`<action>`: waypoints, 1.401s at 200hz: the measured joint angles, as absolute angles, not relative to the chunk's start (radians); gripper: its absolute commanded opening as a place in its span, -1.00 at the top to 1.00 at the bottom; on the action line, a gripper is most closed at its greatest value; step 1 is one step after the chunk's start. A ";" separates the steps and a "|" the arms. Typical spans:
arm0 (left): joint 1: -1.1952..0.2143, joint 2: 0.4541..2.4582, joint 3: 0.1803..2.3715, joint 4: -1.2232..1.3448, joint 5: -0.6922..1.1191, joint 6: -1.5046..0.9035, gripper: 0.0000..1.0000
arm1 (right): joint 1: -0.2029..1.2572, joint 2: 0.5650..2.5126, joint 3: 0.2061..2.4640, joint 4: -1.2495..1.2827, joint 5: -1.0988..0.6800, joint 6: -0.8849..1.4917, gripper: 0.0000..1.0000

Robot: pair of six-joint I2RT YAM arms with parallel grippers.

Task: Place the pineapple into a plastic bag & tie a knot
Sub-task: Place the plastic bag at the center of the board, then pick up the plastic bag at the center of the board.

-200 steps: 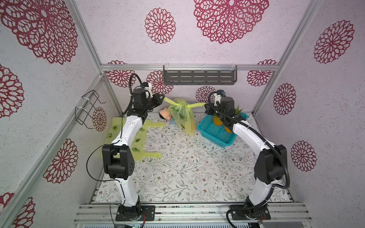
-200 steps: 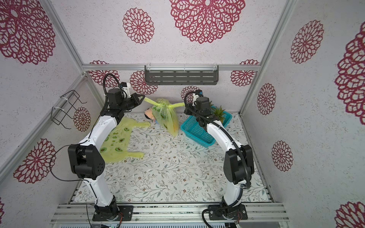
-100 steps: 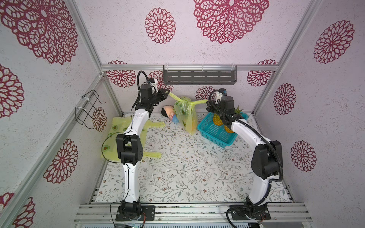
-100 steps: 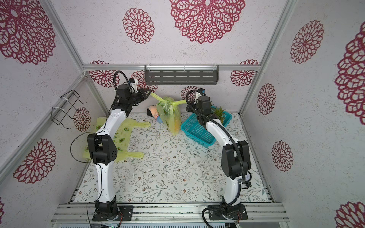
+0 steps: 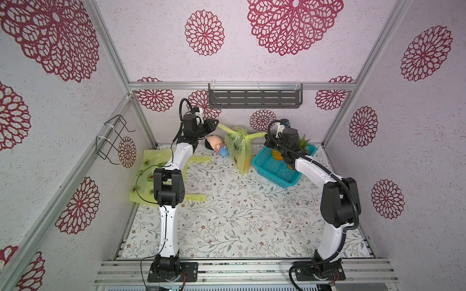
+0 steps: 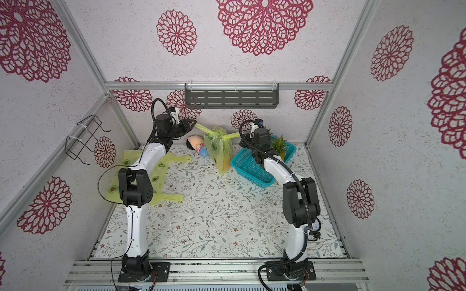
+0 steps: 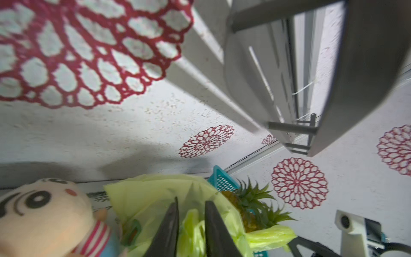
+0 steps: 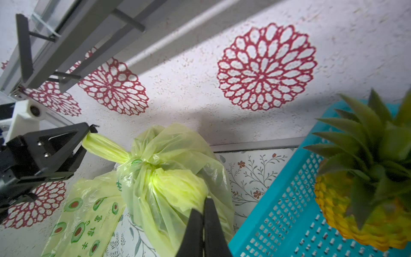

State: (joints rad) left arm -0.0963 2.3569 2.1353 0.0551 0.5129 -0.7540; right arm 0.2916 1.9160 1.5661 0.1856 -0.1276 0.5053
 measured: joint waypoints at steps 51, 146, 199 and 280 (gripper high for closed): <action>-0.050 2.172 1.926 -0.094 0.380 -0.648 -0.84 | 0.237 1.905 1.587 0.099 -0.188 0.495 -0.48; -0.033 1.602 1.264 -0.421 0.024 -0.389 -0.95 | 0.248 1.390 1.100 0.070 -0.237 0.469 -0.79; -0.011 1.863 1.336 -0.649 -0.101 -0.340 -0.76 | 0.248 1.386 0.997 0.061 -0.243 0.483 -0.79; 0.056 2.185 1.644 -0.780 -0.083 -0.297 -0.28 | 0.259 1.399 0.997 0.093 -0.268 0.507 -0.76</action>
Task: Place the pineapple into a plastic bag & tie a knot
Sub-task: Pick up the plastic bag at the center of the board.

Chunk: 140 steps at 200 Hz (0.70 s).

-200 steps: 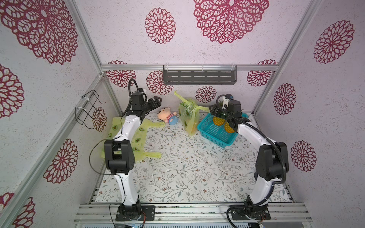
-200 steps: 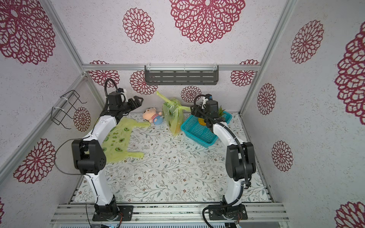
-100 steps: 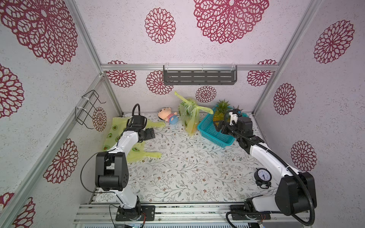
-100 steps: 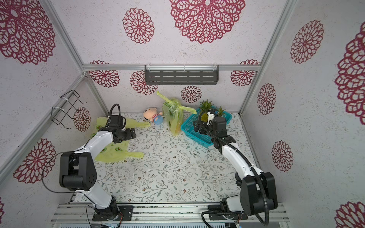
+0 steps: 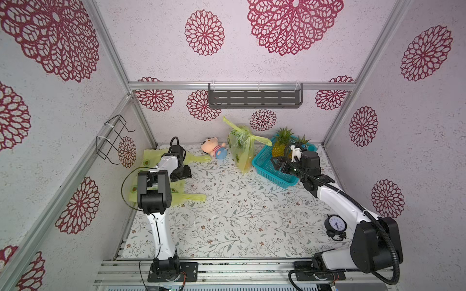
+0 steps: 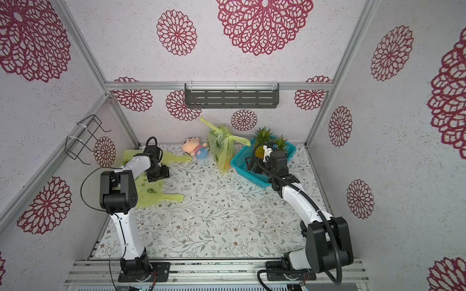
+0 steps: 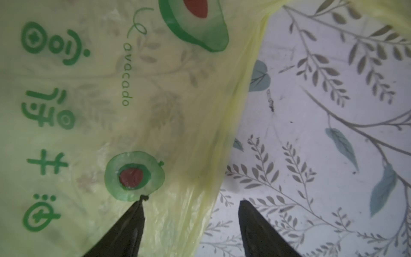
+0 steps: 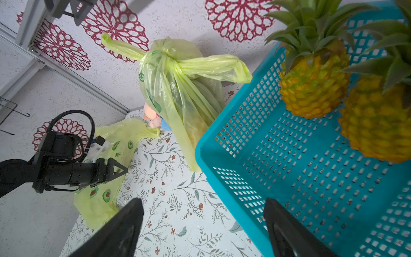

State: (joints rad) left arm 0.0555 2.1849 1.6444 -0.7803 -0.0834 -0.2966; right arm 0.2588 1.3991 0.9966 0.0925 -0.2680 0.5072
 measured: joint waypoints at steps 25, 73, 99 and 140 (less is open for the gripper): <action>0.057 2.211 1.677 -0.804 -0.070 -0.280 0.12 | 0.260 1.406 0.997 0.093 -0.268 0.517 -0.75; 0.057 2.210 1.674 -0.819 -0.052 -0.262 1.00 | 0.263 1.430 1.002 0.092 -0.271 0.534 -0.72; 0.057 2.177 1.625 -0.788 -0.023 -0.258 1.00 | 0.265 1.430 1.002 0.096 -0.271 0.545 -0.70; 0.048 1.925 1.410 -0.733 0.075 -0.292 1.00 | 0.275 1.431 0.999 0.110 -0.282 0.569 -0.68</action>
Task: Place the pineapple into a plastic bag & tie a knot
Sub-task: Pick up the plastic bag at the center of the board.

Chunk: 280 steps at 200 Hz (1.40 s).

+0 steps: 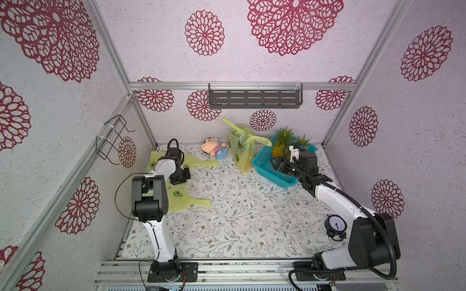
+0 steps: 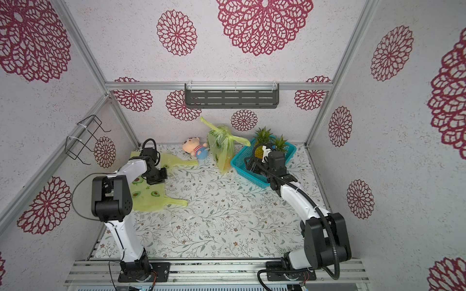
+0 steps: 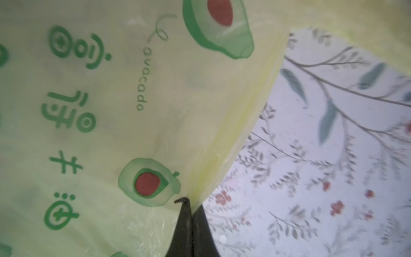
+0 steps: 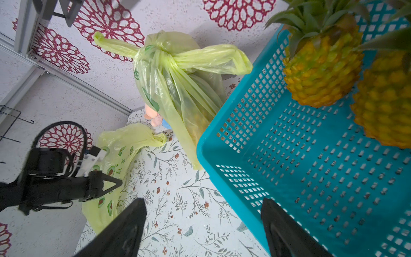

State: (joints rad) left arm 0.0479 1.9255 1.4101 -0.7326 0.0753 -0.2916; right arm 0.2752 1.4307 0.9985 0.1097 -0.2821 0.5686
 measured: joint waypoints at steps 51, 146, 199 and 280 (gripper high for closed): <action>-0.082 1.583 1.187 -0.654 0.169 -0.353 1.00 | 0.369 1.507 1.002 0.130 -0.314 0.568 -0.60; -0.168 1.462 1.014 -0.646 0.276 -0.370 1.00 | 0.542 1.745 1.130 0.112 -0.350 0.507 -0.59; -0.168 1.462 1.015 -0.647 0.284 -0.364 1.00 | 0.563 1.813 1.173 0.062 -0.354 0.447 -0.61; -0.168 1.468 1.015 -0.647 0.283 -0.350 1.00 | 0.580 1.870 1.176 -0.002 -0.477 0.435 -0.59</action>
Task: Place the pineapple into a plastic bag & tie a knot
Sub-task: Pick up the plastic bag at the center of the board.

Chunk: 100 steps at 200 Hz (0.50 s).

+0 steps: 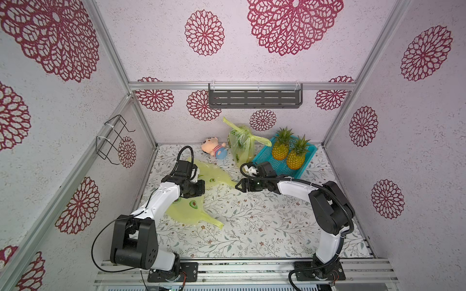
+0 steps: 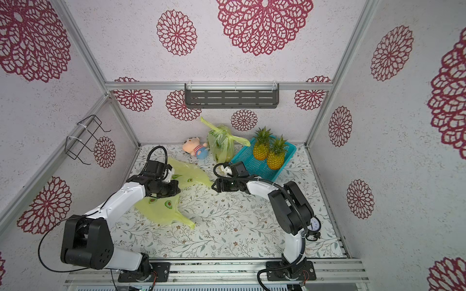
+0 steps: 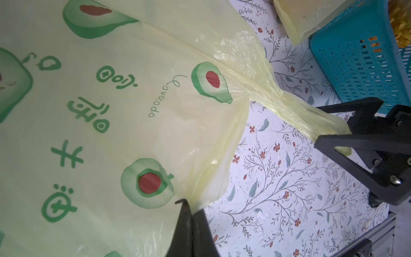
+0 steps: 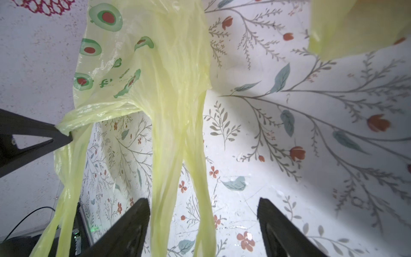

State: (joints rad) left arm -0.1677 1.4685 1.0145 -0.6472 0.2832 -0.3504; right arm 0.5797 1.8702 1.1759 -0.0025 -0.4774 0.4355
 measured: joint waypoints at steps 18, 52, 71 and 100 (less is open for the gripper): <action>-0.168 1.472 1.015 -0.647 0.283 -0.348 1.00 | 0.580 1.870 1.176 -0.018 -0.478 0.408 -0.57; -0.168 1.473 1.015 -0.648 0.283 -0.343 1.00 | 0.581 1.870 1.214 -0.128 -0.448 0.285 -0.47; -0.168 1.473 1.017 -0.649 0.283 -0.340 1.00 | 0.582 1.871 1.250 -0.173 -0.429 0.220 -0.36; -0.168 1.473 1.018 -0.650 0.286 -0.336 1.00 | 0.583 1.881 1.300 -0.213 -0.435 0.147 0.08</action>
